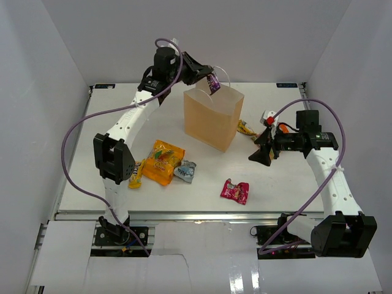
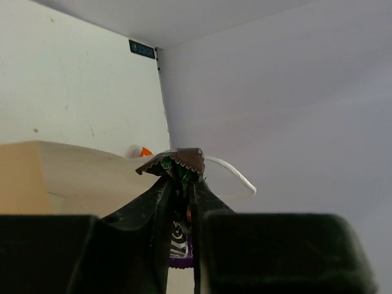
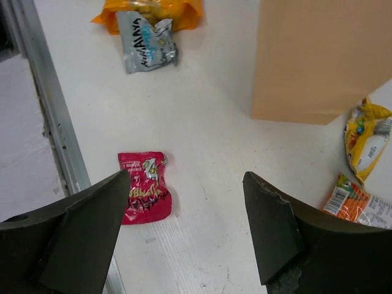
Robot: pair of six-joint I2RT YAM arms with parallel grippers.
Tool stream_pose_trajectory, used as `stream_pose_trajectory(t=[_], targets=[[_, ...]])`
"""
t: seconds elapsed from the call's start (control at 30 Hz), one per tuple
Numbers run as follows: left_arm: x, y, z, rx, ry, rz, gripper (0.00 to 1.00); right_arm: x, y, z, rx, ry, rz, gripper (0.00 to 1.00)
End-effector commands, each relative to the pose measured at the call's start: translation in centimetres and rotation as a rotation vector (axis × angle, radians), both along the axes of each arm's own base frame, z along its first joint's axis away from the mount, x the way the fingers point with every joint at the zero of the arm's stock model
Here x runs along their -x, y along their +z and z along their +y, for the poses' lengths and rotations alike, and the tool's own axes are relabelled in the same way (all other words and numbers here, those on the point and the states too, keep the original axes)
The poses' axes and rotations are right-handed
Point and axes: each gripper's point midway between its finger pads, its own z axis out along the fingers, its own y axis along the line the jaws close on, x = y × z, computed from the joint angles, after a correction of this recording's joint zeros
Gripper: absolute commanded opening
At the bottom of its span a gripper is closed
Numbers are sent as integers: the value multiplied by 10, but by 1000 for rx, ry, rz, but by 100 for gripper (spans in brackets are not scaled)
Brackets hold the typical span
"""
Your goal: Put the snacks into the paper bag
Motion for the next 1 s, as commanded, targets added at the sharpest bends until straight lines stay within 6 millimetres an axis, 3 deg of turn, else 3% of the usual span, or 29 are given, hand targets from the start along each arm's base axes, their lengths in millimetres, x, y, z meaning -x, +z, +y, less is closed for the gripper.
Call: stream_pose_trajectory(t=[0.0, 0.17, 0.27, 0.4, 0.47, 0.5, 0.53, 0.57, 0.6, 0.67, 0.7, 0.73, 0.77, 0.8, 0.83, 0.87, 0.93, 0.97], targets=[[22, 38, -4, 11, -22, -91, 29, 43, -7, 13, -17, 210, -34, 81], [28, 56, -2, -5, -36, -157, 57, 66, -50, 22, 151, 356, -26, 82], [33, 75, 3, -23, -28, -224, 67, 69, -77, 31, 261, 397, -17, 82], [42, 98, 24, -111, 30, -327, 81, 53, -102, 37, 370, 286, 31, 82], [47, 90, 38, -231, 46, -370, 87, 42, -108, 42, 416, 241, 11, 84], [59, 107, 57, -265, 106, -407, 88, 42, -115, 42, 436, 211, 27, 84], [64, 102, 68, -310, 134, -407, 90, 44, -121, 43, 451, 175, 59, 90], [67, 68, 78, -381, 150, -356, 92, 42, -127, 46, 487, 156, 44, 98], [86, 87, 106, -421, 237, -405, 95, 47, -137, 44, 510, 141, 70, 98], [103, 69, 135, -484, 325, -371, 97, 58, -150, 46, 545, 142, 106, 98], [110, 23, 149, -546, 338, -283, 98, 57, -155, 47, 549, 123, 105, 98], [133, 33, 172, -542, 412, -291, 98, 61, -165, 44, 574, 114, 124, 98], [143, 21, 182, -553, 432, -264, 98, 63, -174, 42, 612, 98, 142, 98], [155, -23, 192, -607, 427, -176, 98, 59, -179, 44, 622, 75, 137, 98], [167, -34, 199, -595, 446, -137, 98, 58, -185, 42, 649, 53, 147, 98], [185, -31, 212, -571, 486, -136, 98, 60, -195, 41, 684, 38, 180, 92], [206, -74, 224, -599, 492, -35, 98, 59, -202, 44, 697, 16, 203, 82], [219, -72, 231, -553, 530, -26, 98, 59, -206, 44, 718, 12, 208, 77]])
